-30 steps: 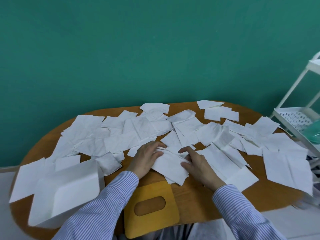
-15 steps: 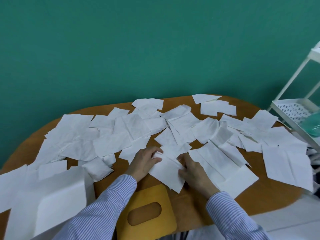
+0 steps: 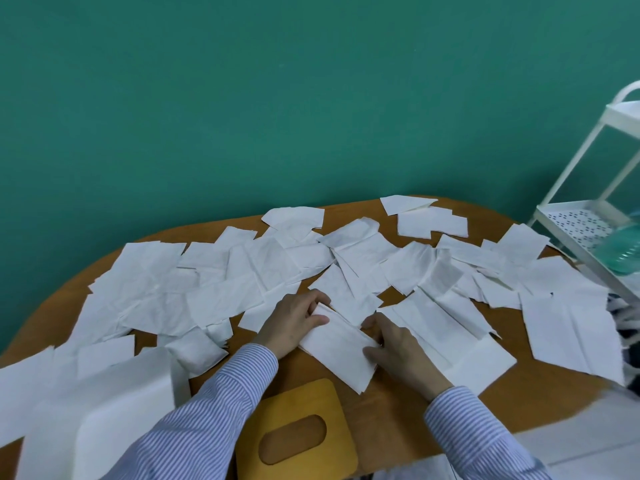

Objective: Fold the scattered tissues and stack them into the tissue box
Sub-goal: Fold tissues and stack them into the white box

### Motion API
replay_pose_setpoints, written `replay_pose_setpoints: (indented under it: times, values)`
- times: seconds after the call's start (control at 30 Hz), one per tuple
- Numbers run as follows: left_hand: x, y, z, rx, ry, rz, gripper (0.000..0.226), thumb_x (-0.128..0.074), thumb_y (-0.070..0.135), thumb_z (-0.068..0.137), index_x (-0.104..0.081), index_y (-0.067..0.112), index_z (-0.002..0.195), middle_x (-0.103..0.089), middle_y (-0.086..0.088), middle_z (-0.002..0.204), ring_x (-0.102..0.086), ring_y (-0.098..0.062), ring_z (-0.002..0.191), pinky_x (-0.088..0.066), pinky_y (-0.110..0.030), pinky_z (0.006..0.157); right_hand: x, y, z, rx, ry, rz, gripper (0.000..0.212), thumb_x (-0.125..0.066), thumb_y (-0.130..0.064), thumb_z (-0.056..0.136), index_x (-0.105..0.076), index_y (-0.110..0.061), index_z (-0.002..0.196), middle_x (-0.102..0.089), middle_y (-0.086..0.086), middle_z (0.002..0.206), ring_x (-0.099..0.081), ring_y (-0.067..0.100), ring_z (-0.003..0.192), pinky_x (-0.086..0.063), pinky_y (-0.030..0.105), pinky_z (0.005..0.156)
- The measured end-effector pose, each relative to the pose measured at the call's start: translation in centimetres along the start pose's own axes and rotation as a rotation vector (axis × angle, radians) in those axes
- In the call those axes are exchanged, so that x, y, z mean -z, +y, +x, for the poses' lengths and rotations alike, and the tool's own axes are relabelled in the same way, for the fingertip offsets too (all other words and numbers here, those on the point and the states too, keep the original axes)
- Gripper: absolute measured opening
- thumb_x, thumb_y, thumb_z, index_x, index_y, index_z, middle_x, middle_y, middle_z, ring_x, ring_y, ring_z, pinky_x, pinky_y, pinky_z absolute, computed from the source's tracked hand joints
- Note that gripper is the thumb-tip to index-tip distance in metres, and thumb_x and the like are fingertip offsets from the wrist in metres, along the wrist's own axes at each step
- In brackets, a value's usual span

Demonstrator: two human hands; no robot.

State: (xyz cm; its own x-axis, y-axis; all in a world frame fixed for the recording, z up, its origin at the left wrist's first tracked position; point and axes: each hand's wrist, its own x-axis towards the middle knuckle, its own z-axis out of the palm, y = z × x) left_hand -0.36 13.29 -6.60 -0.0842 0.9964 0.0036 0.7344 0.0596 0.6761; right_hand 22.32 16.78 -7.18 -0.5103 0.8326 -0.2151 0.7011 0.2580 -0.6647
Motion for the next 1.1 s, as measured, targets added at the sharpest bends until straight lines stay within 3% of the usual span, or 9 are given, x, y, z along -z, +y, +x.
replay_pose_setpoints:
  times: [0.17, 0.37, 0.5, 0.73, 1.0, 1.1]
  values:
    - [-0.9, -0.5, 0.4, 0.026, -0.079, 0.095, 0.029, -0.069, 0.024, 0.092, -0.064, 0.029, 0.12, -0.064, 0.003, 0.1, -0.058, -0.011, 0.089, -0.051, -0.03, 0.087, -0.9, 0.5, 0.4, -0.02, 0.04, -0.103, 0.024, -0.052, -0.02, 0.095, -0.046, -0.022, 0.118, -0.053, -0.005, 0.096, -0.05, 0.007, 0.077, -0.035, 0.016, 0.056]
    - [-1.3, -1.2, -0.5, -0.001, -0.124, 0.196, 0.029, -0.063, 0.029, 0.097, -0.06, 0.027, 0.125, -0.059, 0.007, 0.123, -0.053, -0.012, 0.112, -0.045, -0.031, 0.097, -2.2, 1.3, 0.6, 0.031, 0.113, -0.198, 0.026, -0.049, -0.024, 0.097, -0.049, -0.019, 0.122, -0.049, 0.0, 0.107, -0.052, 0.015, 0.089, -0.049, 0.027, 0.078]
    - [-1.2, -1.2, -0.8, -0.013, -0.115, 0.25, 0.023, -0.063, 0.034, 0.096, -0.059, 0.028, 0.118, -0.058, 0.008, 0.116, -0.052, -0.011, 0.106, -0.047, -0.028, 0.089, -2.5, 1.4, 0.9, 0.061, 0.179, -0.255, 0.027, -0.055, -0.035, 0.095, -0.05, -0.021, 0.118, -0.047, -0.001, 0.111, -0.047, 0.014, 0.094, -0.048, 0.026, 0.082]
    - [-1.2, -1.1, -1.9, -0.097, -0.004, 0.295, 0.016, -0.061, 0.036, 0.097, -0.063, 0.026, 0.111, -0.047, 0.009, 0.107, -0.046, -0.006, 0.103, -0.045, -0.022, 0.079, -2.4, 1.5, 1.1, 0.129, 0.245, -0.349, 0.018, -0.059, -0.033, 0.093, -0.054, -0.025, 0.108, -0.052, -0.004, 0.11, -0.038, 0.012, 0.093, -0.035, 0.022, 0.076]
    - [-0.8, -0.8, -2.9, -0.087, 0.036, 0.226, 0.01, -0.059, 0.036, 0.098, -0.064, 0.028, 0.102, -0.057, 0.013, 0.103, -0.047, -0.004, 0.1, -0.037, -0.017, 0.074, -2.1, 1.6, 0.5, 0.216, 0.227, -0.289, 0.017, -0.06, -0.024, 0.092, -0.057, -0.026, 0.109, -0.051, -0.003, 0.108, -0.046, 0.016, 0.099, -0.043, 0.029, 0.083]
    - [-0.5, -0.5, -3.4, -0.07, 0.037, 0.217, 0.01, -0.059, 0.036, 0.098, -0.064, 0.029, 0.101, -0.059, 0.014, 0.1, -0.048, -0.003, 0.096, -0.041, -0.023, 0.077, -1.9, 1.6, 0.5, 0.218, 0.243, -0.316, 0.015, -0.063, -0.025, 0.091, -0.061, -0.025, 0.106, -0.049, -0.003, 0.109, -0.044, 0.017, 0.101, -0.04, 0.028, 0.083]
